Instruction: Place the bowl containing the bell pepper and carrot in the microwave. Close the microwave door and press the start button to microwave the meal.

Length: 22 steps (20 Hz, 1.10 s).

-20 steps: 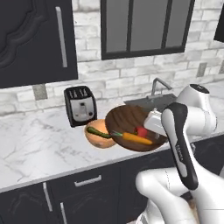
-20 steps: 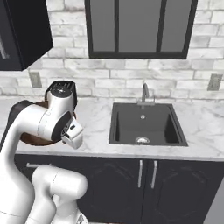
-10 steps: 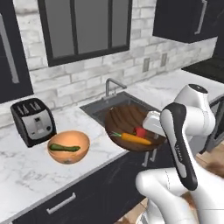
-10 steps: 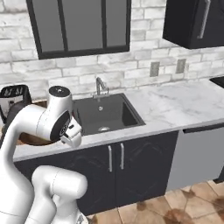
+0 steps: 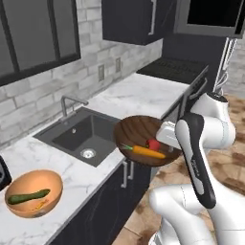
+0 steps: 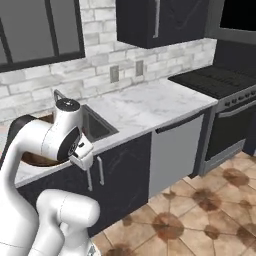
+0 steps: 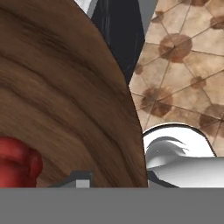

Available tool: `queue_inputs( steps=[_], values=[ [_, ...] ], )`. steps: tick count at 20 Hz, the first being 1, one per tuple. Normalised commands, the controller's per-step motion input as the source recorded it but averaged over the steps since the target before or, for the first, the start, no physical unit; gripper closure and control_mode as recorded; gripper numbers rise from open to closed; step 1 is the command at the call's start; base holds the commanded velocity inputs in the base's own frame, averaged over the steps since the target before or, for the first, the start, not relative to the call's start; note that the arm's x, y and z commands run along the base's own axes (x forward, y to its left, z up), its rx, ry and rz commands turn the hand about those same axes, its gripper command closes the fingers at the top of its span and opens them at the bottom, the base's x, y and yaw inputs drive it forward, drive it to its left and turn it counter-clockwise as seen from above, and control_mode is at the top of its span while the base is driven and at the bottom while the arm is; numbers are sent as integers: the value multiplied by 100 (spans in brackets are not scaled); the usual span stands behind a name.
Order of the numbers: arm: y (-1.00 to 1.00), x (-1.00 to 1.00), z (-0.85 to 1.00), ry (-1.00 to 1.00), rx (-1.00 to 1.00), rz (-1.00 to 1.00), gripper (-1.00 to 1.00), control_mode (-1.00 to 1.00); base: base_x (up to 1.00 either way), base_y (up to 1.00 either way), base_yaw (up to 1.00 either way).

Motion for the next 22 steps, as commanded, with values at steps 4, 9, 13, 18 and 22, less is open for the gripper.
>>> queue_inputs(
  steps=[4, 9, 13, 18, 22],
  values=[
    [0, 0, 0, 0, 0, 0, 100, 100, 0, -37, -55],
    [0, 0, 0, 0, 0, 0, 100, 100, 12, -46, -51],
    [0, 0, 0, 0, 0, 0, 100, 100, 36, -57, -47],
    [0, 0, 0, 0, 0, 0, 100, 100, 59, -66, -41],
    [0, 0, 0, 0, 0, 0, 100, 100, 70, -68, -37]
  ],
)
